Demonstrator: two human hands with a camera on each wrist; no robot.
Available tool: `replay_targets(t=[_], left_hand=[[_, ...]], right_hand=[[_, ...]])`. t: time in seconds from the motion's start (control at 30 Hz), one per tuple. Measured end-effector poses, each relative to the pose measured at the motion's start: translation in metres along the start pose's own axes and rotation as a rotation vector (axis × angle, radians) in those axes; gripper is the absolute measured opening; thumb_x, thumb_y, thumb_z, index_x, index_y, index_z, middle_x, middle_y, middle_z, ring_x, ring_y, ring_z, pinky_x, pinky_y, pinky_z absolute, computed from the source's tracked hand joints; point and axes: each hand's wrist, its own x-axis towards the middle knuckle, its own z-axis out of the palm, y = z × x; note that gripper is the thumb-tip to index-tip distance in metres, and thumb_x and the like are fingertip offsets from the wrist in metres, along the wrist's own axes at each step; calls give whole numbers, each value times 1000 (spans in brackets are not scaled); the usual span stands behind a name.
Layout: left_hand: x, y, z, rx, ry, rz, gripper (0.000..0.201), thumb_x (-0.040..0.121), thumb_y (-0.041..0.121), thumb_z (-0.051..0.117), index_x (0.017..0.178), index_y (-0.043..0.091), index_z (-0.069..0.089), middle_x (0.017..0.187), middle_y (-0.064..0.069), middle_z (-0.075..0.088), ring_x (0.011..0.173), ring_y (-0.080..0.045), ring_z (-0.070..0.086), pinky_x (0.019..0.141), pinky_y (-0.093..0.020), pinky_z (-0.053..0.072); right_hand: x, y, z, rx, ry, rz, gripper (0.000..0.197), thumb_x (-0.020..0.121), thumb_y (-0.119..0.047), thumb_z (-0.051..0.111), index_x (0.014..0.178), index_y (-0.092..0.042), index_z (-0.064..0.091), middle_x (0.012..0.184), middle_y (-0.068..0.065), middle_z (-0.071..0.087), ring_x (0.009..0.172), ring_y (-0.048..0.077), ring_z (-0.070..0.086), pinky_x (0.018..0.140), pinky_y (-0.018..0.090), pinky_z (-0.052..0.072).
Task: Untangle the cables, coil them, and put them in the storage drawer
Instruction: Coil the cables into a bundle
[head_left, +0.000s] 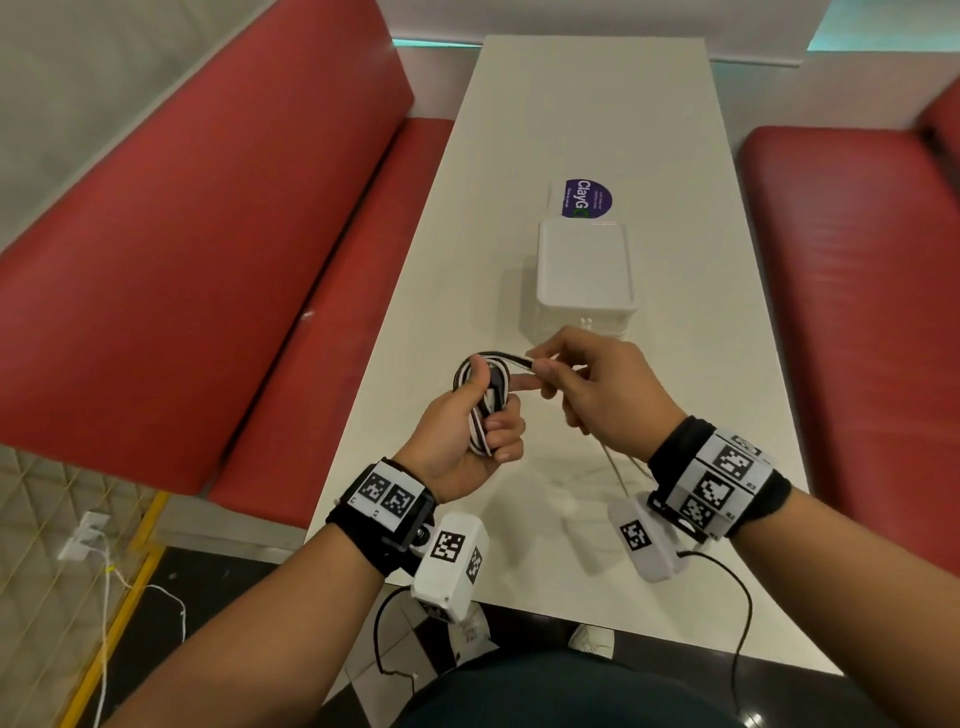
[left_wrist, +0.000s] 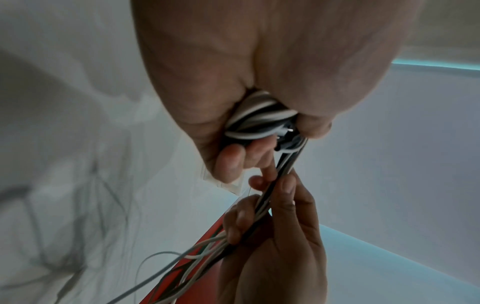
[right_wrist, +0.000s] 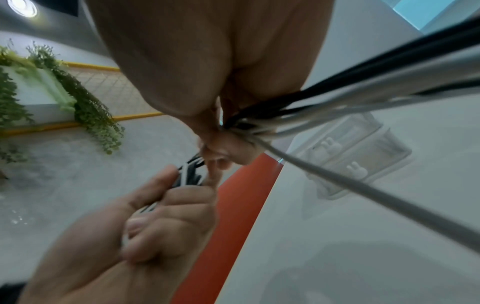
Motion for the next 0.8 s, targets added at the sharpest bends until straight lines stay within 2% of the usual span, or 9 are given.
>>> replay_targets(t=[0.1,0.2,0.3,0.33,0.4,0.47,0.5,0.67,0.8], left_hand=[[6,-4,2,-8,125,58,59,99,55,41,117,1,58,63,-3,33,53,-14,31,50,-27,29],[11,-6,2,-27,190,60,54,99,54,43,115,4,57,68,-8,47,54,-16,34,52,-29,32],[13,-9,5,-77,149,58,63,99,57,39,123,2,58,106,-18,65,54,-15,38,60,-30,36],[12,-9,7,-90,130,58,68,100,59,35,128,2,58,124,-20,64,55,-13,38,66,-31,37],[10,-10,11,-119,115,61,71,100,60,29,131,3,58,137,-22,57,63,-13,50,75,-32,43],[8,-11,15,-149,95,59,71,101,59,24,127,3,59,134,-21,60,96,-22,69,87,-36,47],[7,-11,16,-153,88,59,70,102,58,23,125,3,59,130,-21,63,111,-27,67,91,-38,46],[9,-13,22,-207,100,51,60,98,63,31,95,11,62,116,-12,67,108,-30,64,69,-34,41],[8,-9,23,-317,18,104,48,98,58,36,82,15,51,122,-17,66,120,-33,62,106,-45,42]], right_hand=[[-8,1,9,25,40,35,11,95,-15,67,104,-18,74,95,0,66,53,24,66,46,36,57],[-11,0,14,62,76,57,14,93,-11,70,105,-13,76,97,2,61,52,23,67,46,34,58],[-16,-5,20,215,99,162,12,89,-3,70,100,-8,74,85,8,68,51,24,69,50,40,61],[-19,-7,23,270,116,190,8,88,-1,71,95,-5,71,79,8,69,51,25,71,51,41,61],[-21,-7,27,304,174,212,7,86,-1,74,86,-3,68,68,8,70,53,29,71,50,42,60],[-21,-7,28,291,198,218,8,83,-4,78,81,-5,70,68,12,71,55,35,71,51,42,61],[-21,-7,28,288,202,224,9,83,-5,79,80,-6,70,69,14,71,55,35,71,51,41,60],[-23,-10,34,302,220,224,15,83,-11,81,81,-4,68,61,7,68,51,30,69,47,36,57],[-29,-8,40,300,201,239,38,84,-27,82,79,1,57,61,10,62,49,38,67,43,41,55]])
